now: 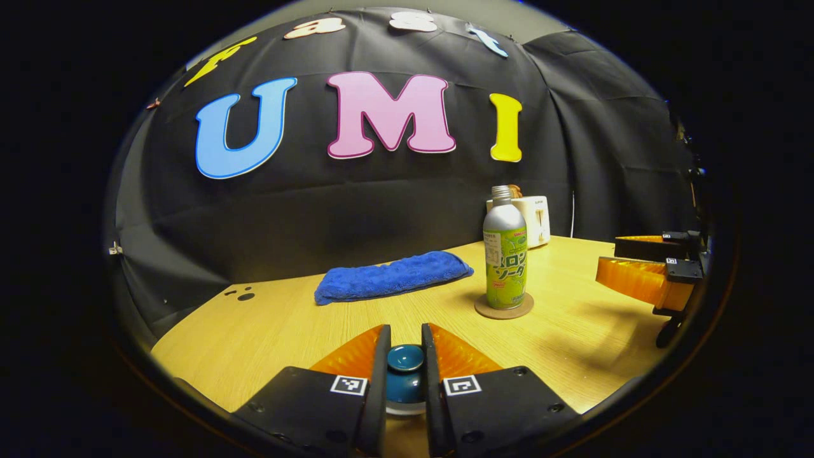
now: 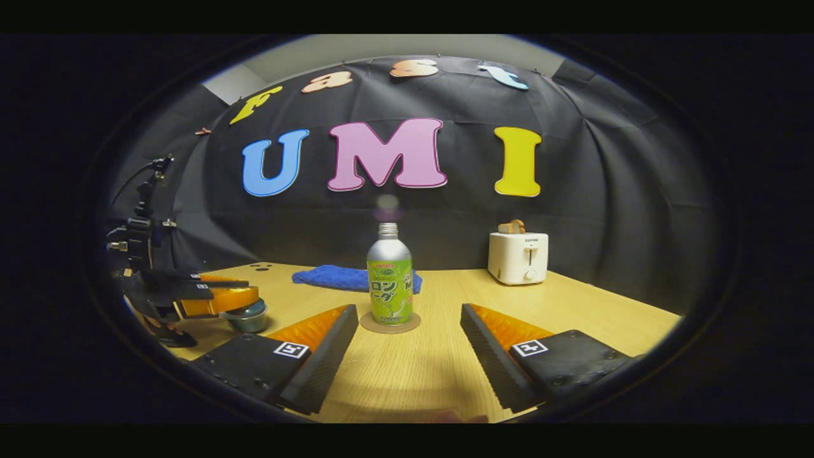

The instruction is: Open the teacup lid with one hand, grasp the water bottle and pour water into the teacup with the other hand; after pouring, place the water bottle on the coaster and then close the teacup lid.

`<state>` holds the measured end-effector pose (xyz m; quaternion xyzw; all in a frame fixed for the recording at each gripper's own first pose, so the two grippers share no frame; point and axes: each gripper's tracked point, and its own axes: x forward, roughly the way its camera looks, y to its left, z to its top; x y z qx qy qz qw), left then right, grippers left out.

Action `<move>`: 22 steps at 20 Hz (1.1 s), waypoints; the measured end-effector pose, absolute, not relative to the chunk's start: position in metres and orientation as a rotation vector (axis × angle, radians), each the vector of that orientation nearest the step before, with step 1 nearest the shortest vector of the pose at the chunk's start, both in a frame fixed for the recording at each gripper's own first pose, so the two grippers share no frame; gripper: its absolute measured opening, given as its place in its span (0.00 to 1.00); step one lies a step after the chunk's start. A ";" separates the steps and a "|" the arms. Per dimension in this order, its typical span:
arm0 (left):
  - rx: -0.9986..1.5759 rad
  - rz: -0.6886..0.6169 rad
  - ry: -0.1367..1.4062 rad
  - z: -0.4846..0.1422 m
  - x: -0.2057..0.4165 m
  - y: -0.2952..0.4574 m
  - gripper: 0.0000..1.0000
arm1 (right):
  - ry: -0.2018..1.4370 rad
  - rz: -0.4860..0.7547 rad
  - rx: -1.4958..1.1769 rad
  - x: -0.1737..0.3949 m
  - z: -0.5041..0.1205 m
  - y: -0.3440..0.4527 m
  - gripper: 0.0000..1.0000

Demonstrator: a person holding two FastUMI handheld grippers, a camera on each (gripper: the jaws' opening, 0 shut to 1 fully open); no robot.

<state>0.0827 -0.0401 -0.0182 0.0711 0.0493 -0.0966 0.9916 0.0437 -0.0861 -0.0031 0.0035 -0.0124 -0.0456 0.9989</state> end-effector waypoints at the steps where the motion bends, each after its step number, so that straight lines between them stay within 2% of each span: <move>1: 0.145 -0.191 0.100 -0.018 0.083 -0.040 0.30 | -0.025 -0.091 0.007 0.044 -0.003 -0.086 1.00; 17: 0.171 -0.194 0.163 -0.028 0.084 -0.043 0.29 | -0.024 -0.090 0.007 0.044 -0.003 -0.086 1.00; 22: 0.167 -0.189 0.164 -0.028 0.084 -0.041 0.33 | -0.024 -0.090 0.007 0.044 -0.003 -0.086 1.00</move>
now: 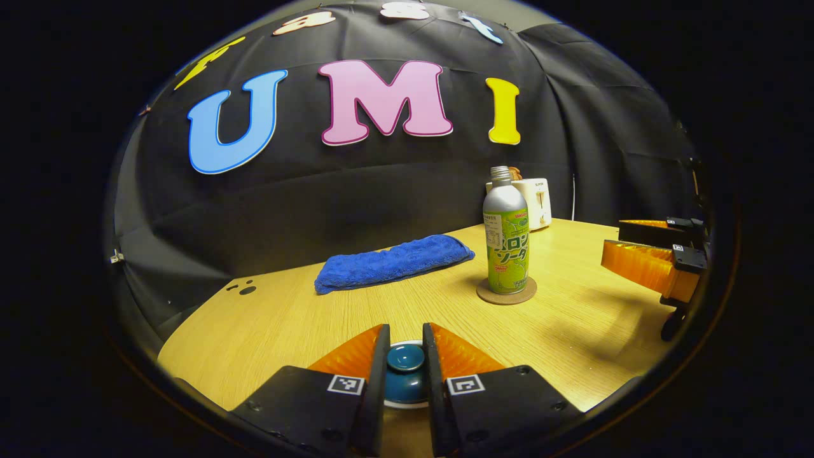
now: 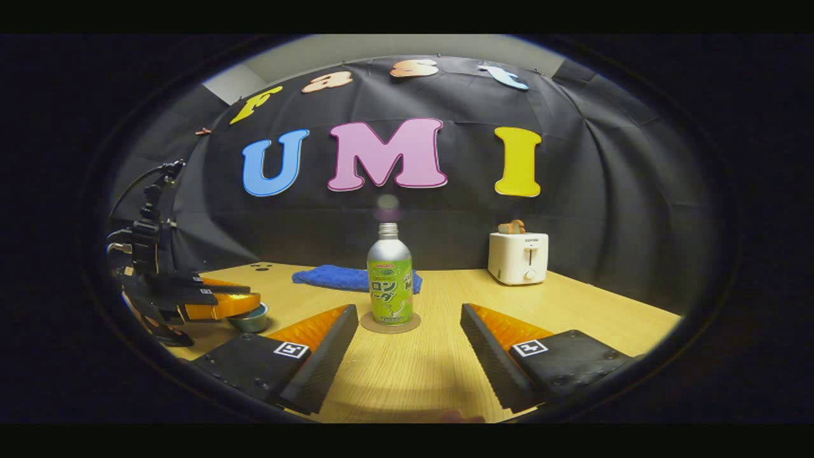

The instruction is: Open the teacup lid with one hand, grasp the water bottle and pour water into the teacup with the other hand; after pouring, place the water bottle on the coaster and then close the teacup lid.

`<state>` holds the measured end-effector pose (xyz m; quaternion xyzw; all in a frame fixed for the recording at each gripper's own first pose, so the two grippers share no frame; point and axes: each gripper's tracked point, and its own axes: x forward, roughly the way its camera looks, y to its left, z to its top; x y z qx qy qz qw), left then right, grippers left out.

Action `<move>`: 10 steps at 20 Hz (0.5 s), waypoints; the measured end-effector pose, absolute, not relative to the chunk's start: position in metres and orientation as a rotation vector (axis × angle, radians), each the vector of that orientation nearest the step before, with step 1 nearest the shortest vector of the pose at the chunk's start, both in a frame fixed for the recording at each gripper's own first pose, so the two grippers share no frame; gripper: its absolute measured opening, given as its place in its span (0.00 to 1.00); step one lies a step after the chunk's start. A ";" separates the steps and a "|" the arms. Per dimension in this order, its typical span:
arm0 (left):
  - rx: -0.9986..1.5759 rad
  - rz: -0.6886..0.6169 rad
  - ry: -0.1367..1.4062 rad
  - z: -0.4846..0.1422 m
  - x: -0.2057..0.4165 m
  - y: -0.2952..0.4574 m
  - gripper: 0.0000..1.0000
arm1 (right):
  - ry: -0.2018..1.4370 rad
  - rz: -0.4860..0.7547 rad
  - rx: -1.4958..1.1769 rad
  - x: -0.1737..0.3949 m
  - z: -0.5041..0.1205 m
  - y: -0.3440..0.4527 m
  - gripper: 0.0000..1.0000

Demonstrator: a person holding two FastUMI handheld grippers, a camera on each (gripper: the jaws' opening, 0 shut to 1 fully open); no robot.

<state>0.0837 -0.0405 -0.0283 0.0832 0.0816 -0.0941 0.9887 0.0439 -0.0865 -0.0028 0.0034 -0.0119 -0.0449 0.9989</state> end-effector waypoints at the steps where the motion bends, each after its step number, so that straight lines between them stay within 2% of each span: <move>1: 0.164 -0.185 0.161 -0.028 0.084 -0.040 0.34 | -0.023 -0.090 0.007 0.044 -0.003 -0.087 1.00; 2: 0.161 -0.185 0.159 -0.027 0.083 -0.040 0.35 | -0.023 -0.090 0.007 0.043 -0.003 -0.086 0.96; 3: 0.160 -0.181 0.155 -0.026 0.082 -0.039 0.35 | -0.023 -0.090 0.007 0.044 -0.003 -0.087 1.00; 5: 0.157 -0.174 0.137 -0.023 0.081 -0.037 0.47 | -0.023 -0.090 0.007 0.044 -0.003 -0.086 0.96; 7: 0.154 -0.161 0.105 -0.019 0.078 -0.034 0.49 | -0.023 -0.090 0.007 0.044 -0.003 -0.087 0.96; 8: 0.152 -0.153 0.092 -0.017 0.075 -0.032 0.50 | -0.024 -0.090 0.007 0.044 -0.003 -0.086 1.00; 9: 0.149 -0.144 0.078 -0.014 0.071 -0.030 0.57 | -0.024 -0.090 0.007 0.044 -0.003 -0.087 0.96; 10: 0.145 -0.129 0.060 -0.012 0.068 -0.027 0.59 | -0.023 -0.090 0.007 0.044 -0.003 -0.087 1.00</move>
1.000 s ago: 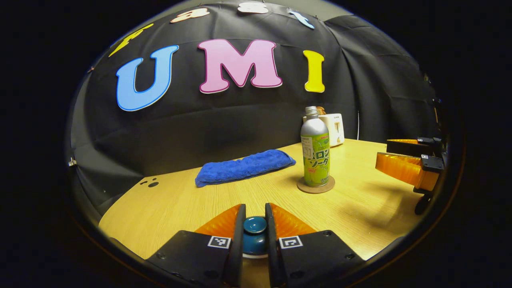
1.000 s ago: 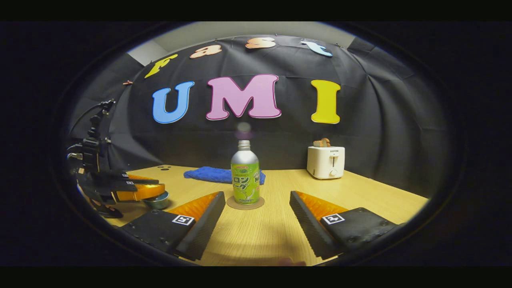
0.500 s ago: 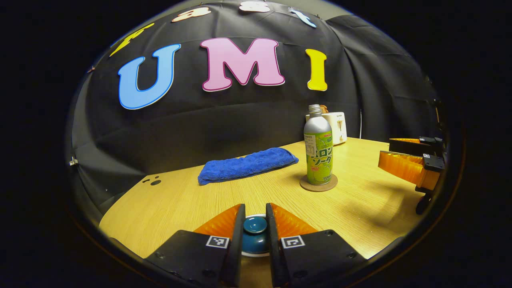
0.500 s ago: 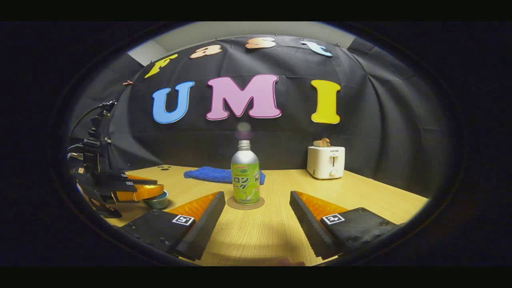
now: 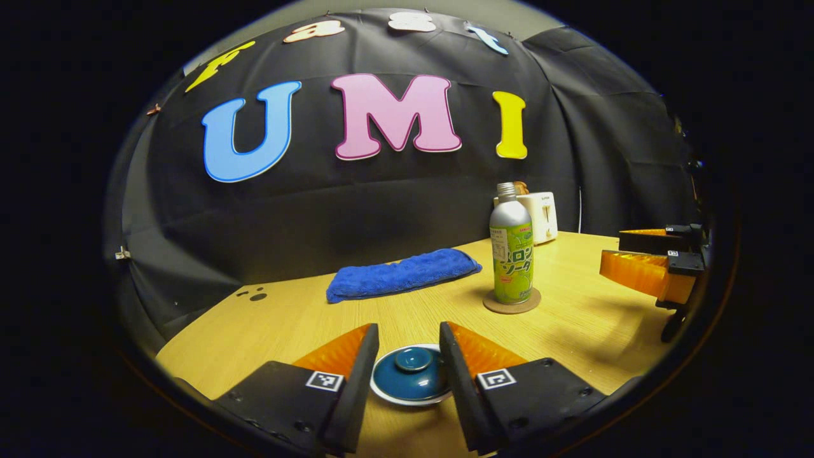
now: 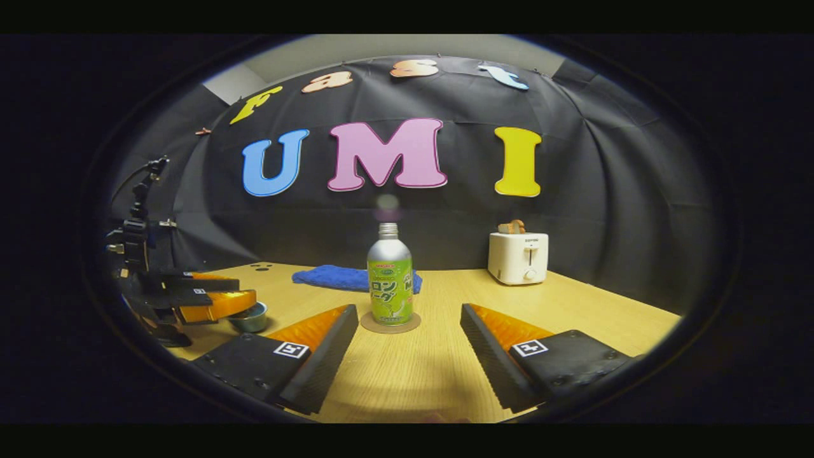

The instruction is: Open the teacup lid with one hand, grasp the water bottle and pour water into the teacup with the other hand; after pouring, place the water bottle on the coaster and then close the teacup lid.

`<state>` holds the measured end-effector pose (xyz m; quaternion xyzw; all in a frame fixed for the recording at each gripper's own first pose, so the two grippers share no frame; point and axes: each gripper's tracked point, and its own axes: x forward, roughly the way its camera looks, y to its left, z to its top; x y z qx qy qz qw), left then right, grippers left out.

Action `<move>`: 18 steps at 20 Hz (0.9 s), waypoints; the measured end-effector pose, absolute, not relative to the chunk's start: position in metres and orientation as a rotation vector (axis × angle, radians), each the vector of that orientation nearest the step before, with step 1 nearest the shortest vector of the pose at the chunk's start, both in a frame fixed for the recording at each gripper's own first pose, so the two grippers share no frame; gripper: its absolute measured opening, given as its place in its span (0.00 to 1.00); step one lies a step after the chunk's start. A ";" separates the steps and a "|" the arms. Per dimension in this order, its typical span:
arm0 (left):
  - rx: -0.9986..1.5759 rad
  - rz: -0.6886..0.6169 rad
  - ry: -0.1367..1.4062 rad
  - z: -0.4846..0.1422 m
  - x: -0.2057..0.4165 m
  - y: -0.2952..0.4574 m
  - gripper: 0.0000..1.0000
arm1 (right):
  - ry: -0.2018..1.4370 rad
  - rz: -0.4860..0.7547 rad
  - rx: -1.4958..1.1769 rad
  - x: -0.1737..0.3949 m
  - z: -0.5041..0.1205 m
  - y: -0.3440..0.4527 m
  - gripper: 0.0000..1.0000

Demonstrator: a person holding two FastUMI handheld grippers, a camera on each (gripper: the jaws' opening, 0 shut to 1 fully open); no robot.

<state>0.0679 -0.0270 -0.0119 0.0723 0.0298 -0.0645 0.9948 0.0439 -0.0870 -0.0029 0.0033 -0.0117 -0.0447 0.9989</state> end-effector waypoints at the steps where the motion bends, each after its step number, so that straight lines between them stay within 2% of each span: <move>1: 0.143 -0.112 0.043 -0.009 0.065 -0.023 0.69 | -0.024 -0.089 0.007 0.044 -0.003 -0.087 0.96; 2: 0.138 -0.097 0.021 -0.006 0.063 -0.019 0.71 | -0.023 -0.089 0.007 0.044 -0.002 -0.087 1.00; 5: 0.101 -0.066 -0.022 0.000 0.056 -0.010 0.90 | -0.023 -0.089 0.006 0.043 -0.002 -0.086 1.00; 7: 0.076 -0.053 -0.029 0.000 0.051 -0.007 0.95 | -0.023 -0.089 0.006 0.044 -0.003 -0.086 1.00; 12: 0.027 -0.062 -0.030 0.000 0.038 -0.013 0.96 | -0.023 -0.089 0.007 0.043 -0.002 -0.086 1.00; 18: -0.017 -0.005 -0.027 -0.001 0.030 -0.008 0.97 | -0.023 -0.089 0.006 0.043 -0.002 -0.086 1.00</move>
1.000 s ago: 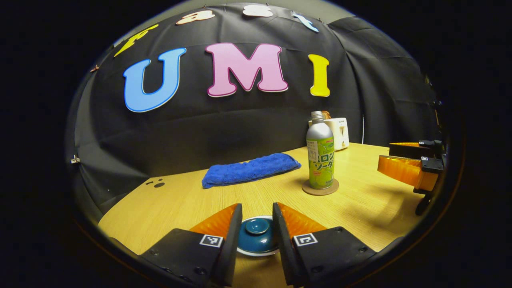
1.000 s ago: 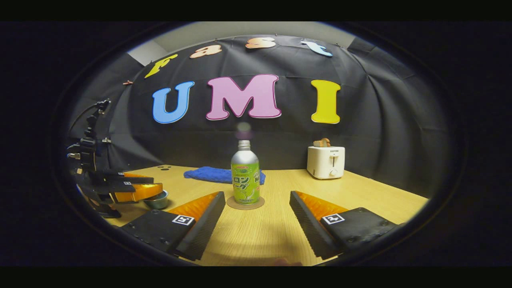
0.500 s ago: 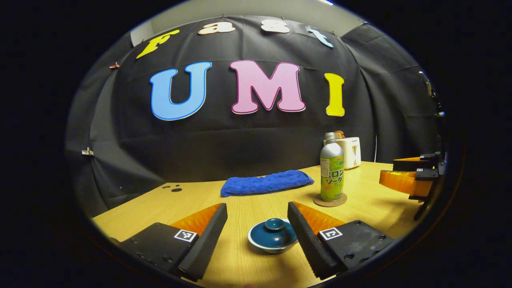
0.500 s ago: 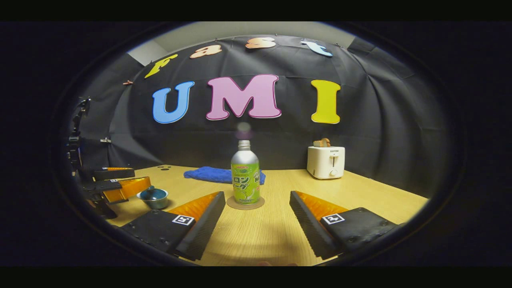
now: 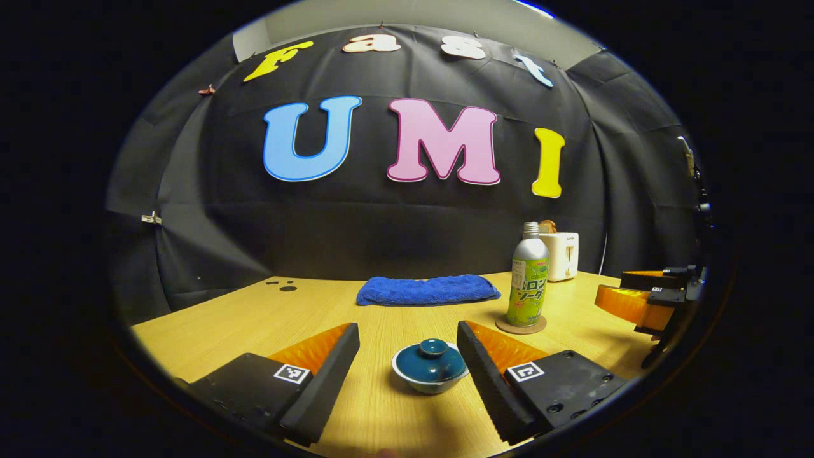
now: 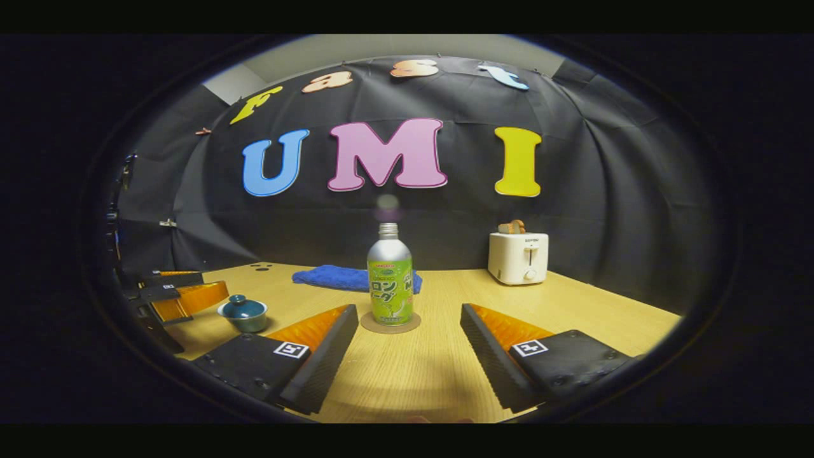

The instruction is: Open the teacup lid with one hand, grasp the water bottle and pour water into the teacup with the other hand; after pouring, place the water bottle on the coaster and then close the teacup lid.

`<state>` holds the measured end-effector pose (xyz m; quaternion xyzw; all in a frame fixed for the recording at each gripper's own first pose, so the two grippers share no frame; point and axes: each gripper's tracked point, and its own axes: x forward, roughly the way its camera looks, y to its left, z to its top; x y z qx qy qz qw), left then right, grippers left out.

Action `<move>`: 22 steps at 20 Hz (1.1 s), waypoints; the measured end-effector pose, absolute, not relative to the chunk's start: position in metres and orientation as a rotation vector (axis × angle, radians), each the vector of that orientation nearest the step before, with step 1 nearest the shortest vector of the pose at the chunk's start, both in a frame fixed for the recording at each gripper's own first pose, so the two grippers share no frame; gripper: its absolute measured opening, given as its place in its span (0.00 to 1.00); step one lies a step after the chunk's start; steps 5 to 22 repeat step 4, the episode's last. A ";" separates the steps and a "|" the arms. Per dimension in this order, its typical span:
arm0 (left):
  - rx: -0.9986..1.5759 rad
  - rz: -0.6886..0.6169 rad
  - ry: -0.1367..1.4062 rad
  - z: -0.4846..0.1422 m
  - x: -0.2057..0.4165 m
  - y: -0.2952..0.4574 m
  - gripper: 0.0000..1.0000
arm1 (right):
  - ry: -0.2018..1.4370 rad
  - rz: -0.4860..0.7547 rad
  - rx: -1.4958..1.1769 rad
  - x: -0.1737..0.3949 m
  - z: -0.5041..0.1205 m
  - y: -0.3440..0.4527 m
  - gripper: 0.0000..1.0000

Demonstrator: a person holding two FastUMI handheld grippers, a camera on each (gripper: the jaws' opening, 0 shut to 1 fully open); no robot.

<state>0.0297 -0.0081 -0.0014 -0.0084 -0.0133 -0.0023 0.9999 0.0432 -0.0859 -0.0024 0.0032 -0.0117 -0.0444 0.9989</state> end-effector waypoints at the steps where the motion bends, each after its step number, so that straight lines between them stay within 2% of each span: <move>1: -0.015 -0.009 -0.027 -0.001 0.030 -0.010 0.97 | -0.024 -0.089 0.007 0.044 -0.002 -0.086 1.00; 22: -0.017 0.011 -0.026 -0.001 0.029 -0.007 0.97 | -0.023 -0.089 0.006 0.043 -0.003 -0.086 1.00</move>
